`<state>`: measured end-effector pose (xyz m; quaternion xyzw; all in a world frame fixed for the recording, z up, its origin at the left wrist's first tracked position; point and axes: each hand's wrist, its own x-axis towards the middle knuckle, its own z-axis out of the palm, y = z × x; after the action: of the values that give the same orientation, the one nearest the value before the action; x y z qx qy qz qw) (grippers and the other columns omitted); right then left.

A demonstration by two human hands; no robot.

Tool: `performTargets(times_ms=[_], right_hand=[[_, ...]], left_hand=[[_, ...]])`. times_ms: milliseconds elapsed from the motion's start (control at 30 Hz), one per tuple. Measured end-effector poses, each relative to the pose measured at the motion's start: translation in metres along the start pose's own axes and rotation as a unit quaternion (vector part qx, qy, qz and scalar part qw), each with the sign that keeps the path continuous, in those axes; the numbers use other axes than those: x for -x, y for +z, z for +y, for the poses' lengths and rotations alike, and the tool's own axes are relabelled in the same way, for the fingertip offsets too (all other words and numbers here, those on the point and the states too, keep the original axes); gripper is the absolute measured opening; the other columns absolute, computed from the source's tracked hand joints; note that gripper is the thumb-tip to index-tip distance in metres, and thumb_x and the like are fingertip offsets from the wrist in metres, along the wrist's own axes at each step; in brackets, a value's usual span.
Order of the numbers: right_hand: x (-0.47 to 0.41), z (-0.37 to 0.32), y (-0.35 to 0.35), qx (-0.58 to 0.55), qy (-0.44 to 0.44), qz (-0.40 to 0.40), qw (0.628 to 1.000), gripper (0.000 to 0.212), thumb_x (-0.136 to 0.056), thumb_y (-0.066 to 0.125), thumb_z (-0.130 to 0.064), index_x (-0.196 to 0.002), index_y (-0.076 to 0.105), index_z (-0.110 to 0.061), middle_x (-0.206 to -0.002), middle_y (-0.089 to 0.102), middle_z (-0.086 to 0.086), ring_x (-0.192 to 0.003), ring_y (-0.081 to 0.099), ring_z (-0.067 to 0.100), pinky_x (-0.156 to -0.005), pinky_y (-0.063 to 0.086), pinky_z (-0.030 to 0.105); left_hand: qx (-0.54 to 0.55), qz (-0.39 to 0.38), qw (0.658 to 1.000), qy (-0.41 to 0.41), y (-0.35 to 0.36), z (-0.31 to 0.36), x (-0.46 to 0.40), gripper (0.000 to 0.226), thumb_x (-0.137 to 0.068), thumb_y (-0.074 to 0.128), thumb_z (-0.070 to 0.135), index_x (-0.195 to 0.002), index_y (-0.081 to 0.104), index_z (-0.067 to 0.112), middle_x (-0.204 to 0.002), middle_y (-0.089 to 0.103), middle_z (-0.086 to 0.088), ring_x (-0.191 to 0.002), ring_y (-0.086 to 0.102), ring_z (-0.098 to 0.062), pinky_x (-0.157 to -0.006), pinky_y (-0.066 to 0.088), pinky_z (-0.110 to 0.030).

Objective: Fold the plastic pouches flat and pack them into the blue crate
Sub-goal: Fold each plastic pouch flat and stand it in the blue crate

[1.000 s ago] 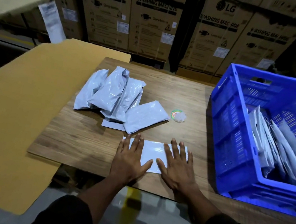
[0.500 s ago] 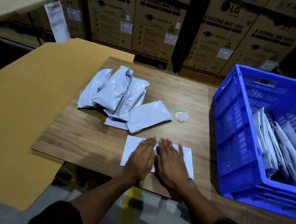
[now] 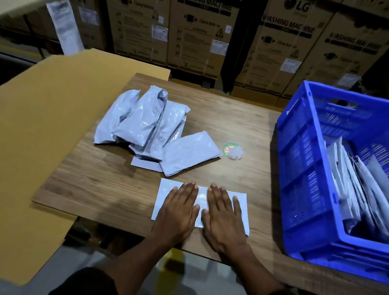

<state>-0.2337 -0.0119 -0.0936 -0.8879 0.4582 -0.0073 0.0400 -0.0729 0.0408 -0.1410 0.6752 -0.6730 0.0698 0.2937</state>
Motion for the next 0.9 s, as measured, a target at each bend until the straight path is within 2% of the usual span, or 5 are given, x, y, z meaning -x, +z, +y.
performTargets(times_ms=[433,500,600,700,900], right_hand=[[0.016,0.043,-0.013,0.002,0.066,-0.076,0.995,0.087,-0.088,-0.01,-0.065,-0.159,-0.008,-0.016,-0.166,-0.02,0.003,-0.151,-0.02,0.016,-0.122,-0.01,0.044],[0.015,0.033,-0.017,0.008,0.086,-0.056,0.995,0.083,-0.092,-0.003,-0.058,-0.159,0.002,-0.008,-0.167,-0.009,0.01,-0.154,-0.009,0.024,-0.122,-0.007,0.05],[0.009,0.006,-0.016,0.039,-0.01,0.013,0.999,0.067,-0.096,0.024,-0.037,-0.154,0.031,-0.003,-0.163,0.025,0.015,-0.15,0.026,0.031,-0.118,0.008,0.057],[-0.002,-0.03,-0.009,0.005,-0.081,-0.003,0.997,0.061,-0.1,0.028,-0.033,-0.156,0.03,-0.01,-0.163,0.029,0.006,-0.151,0.023,0.026,-0.118,0.005,0.056],[0.0,-0.015,-0.001,0.006,-0.055,-0.035,0.998,0.063,-0.1,0.017,-0.052,-0.158,0.026,-0.029,-0.166,0.017,-0.006,-0.153,0.013,0.025,-0.121,0.002,0.052]], left_hand=[[-0.044,-0.064,0.995,-0.061,-0.02,-0.002,0.006,0.065,-0.102,0.04,0.045,-0.152,0.043,0.004,-0.16,0.04,-0.011,-0.149,0.032,-0.038,-0.118,0.031,-0.054],[-0.048,-0.05,0.996,-0.056,-0.021,-0.003,0.005,0.057,-0.102,0.039,0.033,-0.149,0.047,0.002,-0.156,0.045,-0.013,-0.145,0.04,-0.039,-0.112,0.039,-0.056],[-0.035,-0.038,0.997,-0.062,-0.019,-0.004,0.005,0.053,-0.099,0.04,0.023,-0.144,0.053,-0.002,-0.151,0.051,-0.017,-0.14,0.047,-0.039,-0.109,0.044,-0.054],[-0.04,-0.035,0.997,-0.055,-0.013,-0.009,0.008,0.051,-0.102,0.037,0.023,-0.14,0.056,-0.005,-0.149,0.051,-0.023,-0.138,0.049,-0.041,-0.109,0.038,-0.053],[-0.086,-0.082,0.991,-0.059,-0.026,-0.016,0.016,0.054,-0.106,0.034,0.036,-0.153,0.045,0.012,-0.16,0.038,-0.016,-0.149,0.032,-0.04,-0.115,0.034,-0.055]])
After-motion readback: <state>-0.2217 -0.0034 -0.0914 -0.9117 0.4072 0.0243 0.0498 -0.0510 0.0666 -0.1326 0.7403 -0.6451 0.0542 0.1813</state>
